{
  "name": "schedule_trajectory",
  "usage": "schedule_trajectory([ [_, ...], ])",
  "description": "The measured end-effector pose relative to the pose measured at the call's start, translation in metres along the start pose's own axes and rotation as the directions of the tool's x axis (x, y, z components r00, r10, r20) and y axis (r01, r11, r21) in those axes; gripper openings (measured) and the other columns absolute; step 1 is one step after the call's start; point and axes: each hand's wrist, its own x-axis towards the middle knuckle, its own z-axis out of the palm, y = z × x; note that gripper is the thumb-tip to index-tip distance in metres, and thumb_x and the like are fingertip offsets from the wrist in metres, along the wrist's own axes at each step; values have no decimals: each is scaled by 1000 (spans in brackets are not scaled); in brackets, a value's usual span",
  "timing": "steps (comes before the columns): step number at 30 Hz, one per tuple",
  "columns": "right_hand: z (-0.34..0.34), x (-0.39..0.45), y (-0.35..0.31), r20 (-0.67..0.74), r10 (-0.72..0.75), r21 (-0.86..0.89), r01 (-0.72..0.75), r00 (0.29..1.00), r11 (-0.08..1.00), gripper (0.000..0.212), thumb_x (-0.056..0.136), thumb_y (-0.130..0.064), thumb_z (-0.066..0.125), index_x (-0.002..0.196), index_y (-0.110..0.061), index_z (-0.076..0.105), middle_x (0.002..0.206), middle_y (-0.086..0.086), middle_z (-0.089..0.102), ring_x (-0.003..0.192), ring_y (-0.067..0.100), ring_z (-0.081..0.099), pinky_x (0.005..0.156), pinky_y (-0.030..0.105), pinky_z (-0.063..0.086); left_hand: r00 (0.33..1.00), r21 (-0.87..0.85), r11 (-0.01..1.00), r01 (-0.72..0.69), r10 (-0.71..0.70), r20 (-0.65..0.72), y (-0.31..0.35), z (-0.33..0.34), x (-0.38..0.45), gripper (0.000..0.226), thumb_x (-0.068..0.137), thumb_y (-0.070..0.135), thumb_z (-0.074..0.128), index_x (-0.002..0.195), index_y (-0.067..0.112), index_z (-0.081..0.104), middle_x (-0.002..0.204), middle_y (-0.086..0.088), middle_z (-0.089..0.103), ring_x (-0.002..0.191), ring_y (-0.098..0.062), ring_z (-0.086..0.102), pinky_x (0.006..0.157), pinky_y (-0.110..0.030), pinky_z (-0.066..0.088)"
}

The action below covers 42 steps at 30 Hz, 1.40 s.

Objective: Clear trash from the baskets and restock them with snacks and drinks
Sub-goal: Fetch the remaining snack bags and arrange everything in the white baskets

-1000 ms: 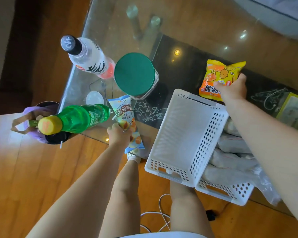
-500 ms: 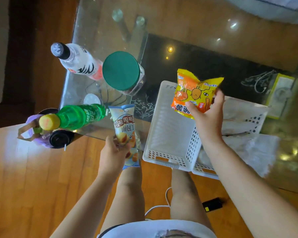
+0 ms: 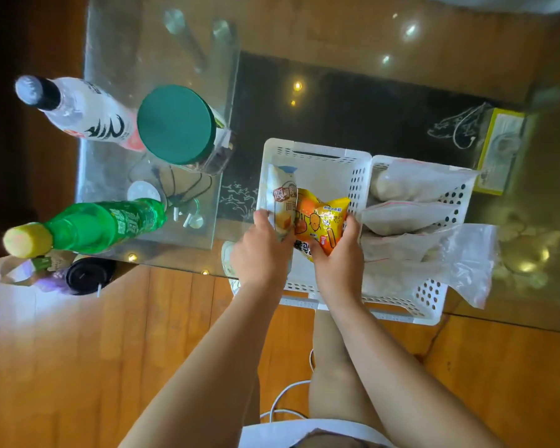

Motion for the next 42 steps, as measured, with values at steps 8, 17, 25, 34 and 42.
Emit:
schedule_trajectory([
  [8,14,11,12,47,53,-99,-48,997,994,66,89,-17,58,144,-13,22,144,7,39,128,27,41,96,36,40,989,226,970,-86,56,136,5,24,9,27,94,11,51,117,10,37,102,-11,66,95,-35,66,61,-33,41],
  [17,-1,3,15,175,-11,-106,30,984,994,81,88,-17,58,148,-13,3,158,5,9,145,18,8,114,28,15,991,-6,998,-57,57,120,4,12,-8,45,89,8,41,133,12,36,130,-9,52,107,-35,57,72,-38,42],
  [25,-1,-19,18,256,-47,-236,109,966,966,74,88,-13,56,147,-23,11,157,4,3,145,22,9,103,32,38,947,-162,964,-211,243,208,-13,20,-15,66,88,-8,42,146,14,20,157,-3,11,137,-30,31,106,-34,32],
  [34,15,-4,26,294,15,-286,73,956,955,74,89,-8,52,148,-21,9,157,6,1,145,22,-1,109,27,25,915,-228,958,-175,244,322,-21,23,-1,67,89,-6,46,146,16,18,156,-1,6,125,-33,45,96,-42,46],
  [42,7,7,23,401,110,-237,-14,910,971,74,88,-16,53,148,-23,10,156,4,3,145,19,0,114,34,18,885,-229,959,-168,249,393,-18,10,4,69,87,-3,50,146,15,20,154,-5,14,110,-34,54,87,-41,52],
])
